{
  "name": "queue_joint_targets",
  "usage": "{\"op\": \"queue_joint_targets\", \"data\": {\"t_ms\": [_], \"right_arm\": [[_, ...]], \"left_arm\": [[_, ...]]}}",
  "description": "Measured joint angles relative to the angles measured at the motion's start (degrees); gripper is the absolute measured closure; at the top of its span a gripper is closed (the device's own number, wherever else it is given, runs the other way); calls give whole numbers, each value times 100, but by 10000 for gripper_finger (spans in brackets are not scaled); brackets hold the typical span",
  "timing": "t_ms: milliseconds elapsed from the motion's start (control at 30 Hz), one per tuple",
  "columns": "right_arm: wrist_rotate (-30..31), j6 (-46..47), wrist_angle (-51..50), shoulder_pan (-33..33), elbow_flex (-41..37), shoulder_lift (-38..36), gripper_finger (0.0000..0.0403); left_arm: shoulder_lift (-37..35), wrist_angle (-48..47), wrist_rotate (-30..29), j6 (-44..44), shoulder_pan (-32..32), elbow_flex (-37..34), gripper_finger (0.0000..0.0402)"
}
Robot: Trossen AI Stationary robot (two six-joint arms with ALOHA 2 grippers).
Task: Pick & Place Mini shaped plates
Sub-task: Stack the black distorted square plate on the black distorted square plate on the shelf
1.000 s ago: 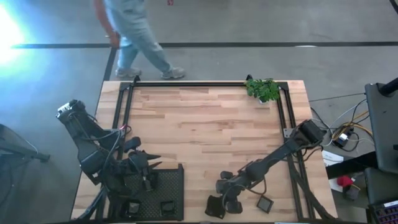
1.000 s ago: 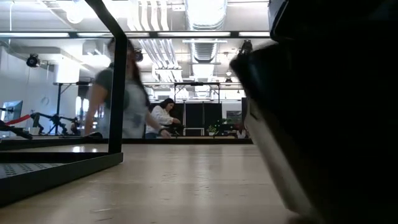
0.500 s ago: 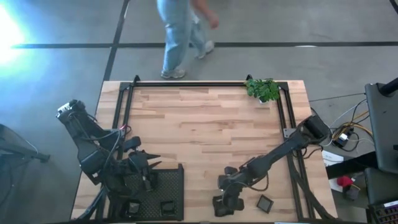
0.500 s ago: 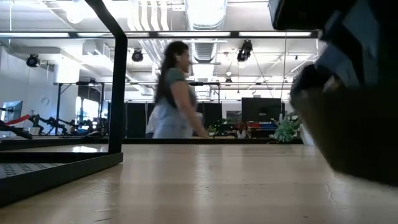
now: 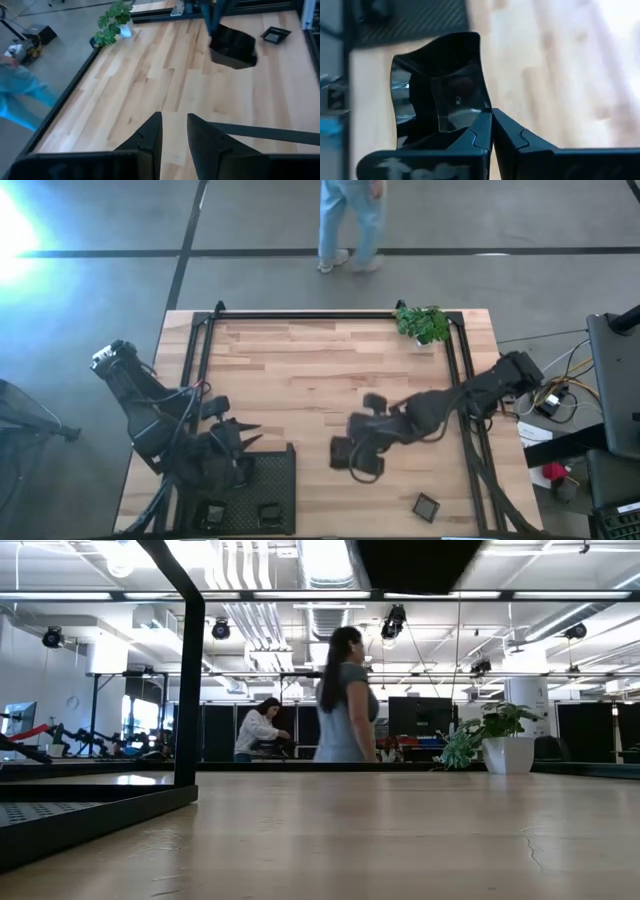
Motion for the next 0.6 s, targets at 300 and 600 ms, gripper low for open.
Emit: {"op": "queue_joint_targets", "data": {"t_ms": [300,600], "right_arm": [[923,-1061,158,-786,734,39,395],[1358,-1657,529,-1286,969,249,395]], "left_arm": [[8,545,-147,1041,476,-1,318],[31,1816,-146,1772,1556,-1,318]]}}
